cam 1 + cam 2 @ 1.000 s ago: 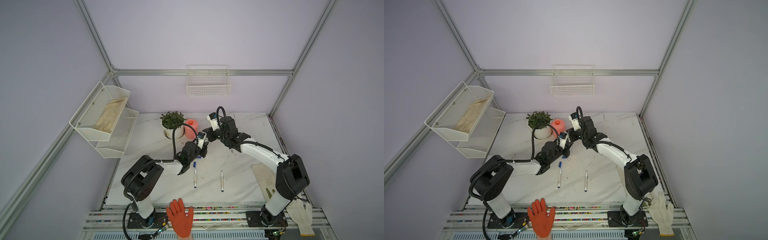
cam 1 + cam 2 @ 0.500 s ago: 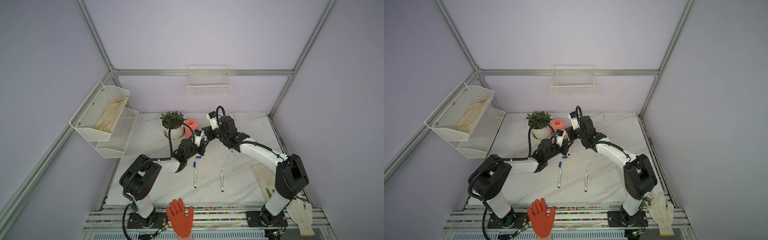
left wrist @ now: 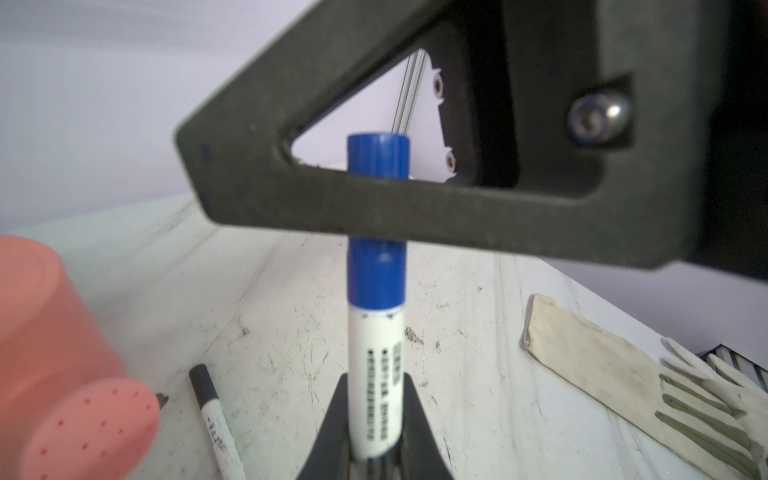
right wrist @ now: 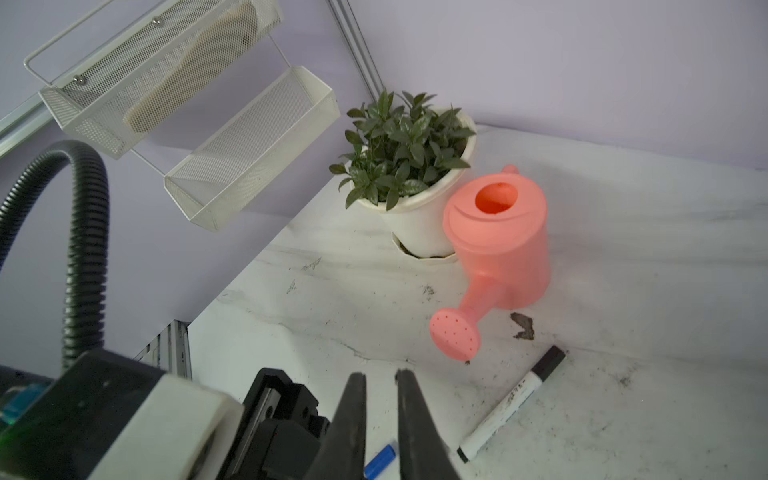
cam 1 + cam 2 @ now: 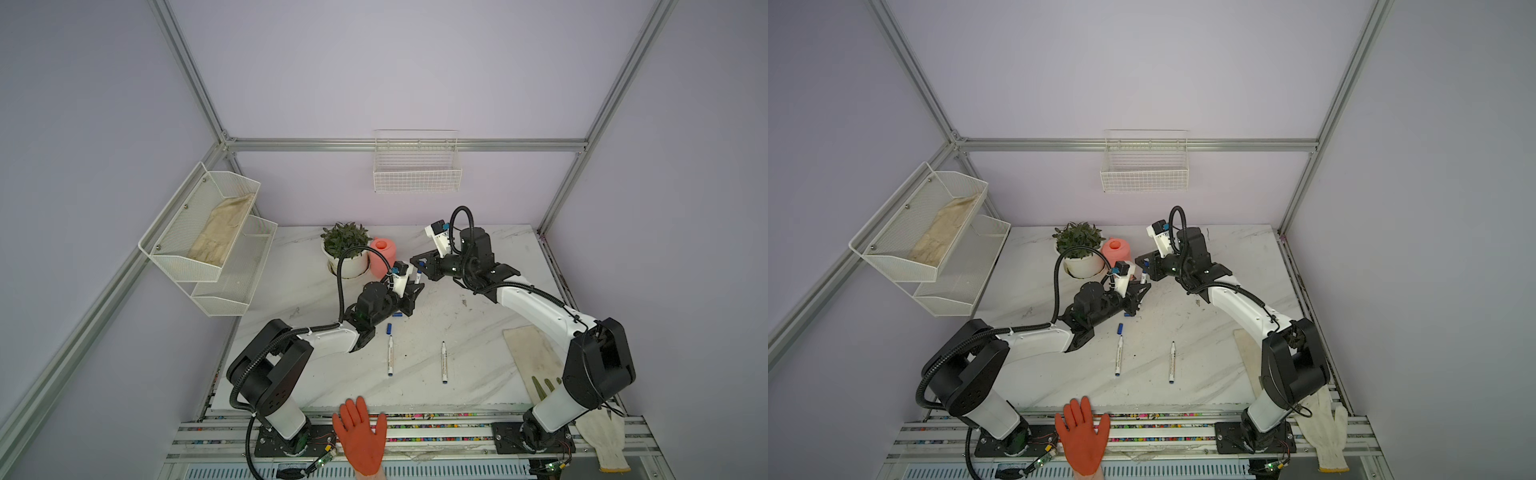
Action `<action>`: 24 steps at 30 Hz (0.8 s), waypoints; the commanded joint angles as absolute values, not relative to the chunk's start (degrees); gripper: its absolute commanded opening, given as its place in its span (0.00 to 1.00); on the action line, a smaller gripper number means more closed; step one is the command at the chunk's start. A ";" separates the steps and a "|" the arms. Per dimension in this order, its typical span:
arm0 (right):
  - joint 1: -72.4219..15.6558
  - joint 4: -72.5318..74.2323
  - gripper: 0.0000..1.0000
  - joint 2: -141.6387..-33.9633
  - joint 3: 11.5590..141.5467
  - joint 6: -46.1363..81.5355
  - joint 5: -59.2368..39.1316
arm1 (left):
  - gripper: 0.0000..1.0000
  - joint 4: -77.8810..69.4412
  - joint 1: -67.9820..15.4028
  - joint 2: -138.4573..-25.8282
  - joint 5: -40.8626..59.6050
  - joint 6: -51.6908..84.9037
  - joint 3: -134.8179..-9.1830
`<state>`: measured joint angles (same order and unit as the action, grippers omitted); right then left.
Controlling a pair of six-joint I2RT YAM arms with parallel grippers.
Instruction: Insert the pens into the pen caps
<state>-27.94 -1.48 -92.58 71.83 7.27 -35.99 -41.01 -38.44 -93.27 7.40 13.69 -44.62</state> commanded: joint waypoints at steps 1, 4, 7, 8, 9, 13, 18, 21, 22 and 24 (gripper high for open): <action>-28.05 -23.81 0.00 -95.55 67.26 7.41 -39.19 | 0.00 -64.87 -38.46 -86.40 -5.18 14.11 -43.23; -27.74 -22.91 0.00 -95.36 68.61 8.33 -39.07 | 0.00 -64.82 -40.64 -89.13 -5.19 15.99 -41.05; -27.10 -22.14 0.03 -95.53 69.92 9.17 -38.84 | 0.00 -66.96 -42.40 -92.69 -5.33 19.24 -39.09; -26.86 -21.66 0.08 -95.56 70.38 9.61 -38.76 | 0.00 -67.72 -42.78 -93.88 -4.51 19.82 -38.65; -26.68 -21.20 0.14 -95.46 70.65 9.98 -38.76 | 0.00 -67.85 -43.12 -94.80 -4.15 19.80 -38.43; -25.71 -18.67 0.40 -94.56 72.42 11.86 -37.07 | 0.00 -68.63 -44.22 -98.43 -3.04 21.14 -37.95; -23.25 -13.79 0.56 -91.13 73.69 14.84 -34.20 | 0.00 -68.72 -44.25 -102.11 -3.24 23.14 -37.53; -21.65 -11.05 0.58 -87.70 73.09 15.96 -33.18 | 0.00 -68.20 -44.29 -103.39 -4.28 23.98 -37.40; -21.06 -10.39 0.58 -86.50 72.79 16.23 -32.60 | 0.00 -67.67 -44.26 -103.60 -4.73 24.15 -37.52; -20.07 -9.04 0.58 -83.79 72.03 16.67 -30.91 | 0.00 -66.50 -44.24 -103.71 -6.13 24.26 -37.83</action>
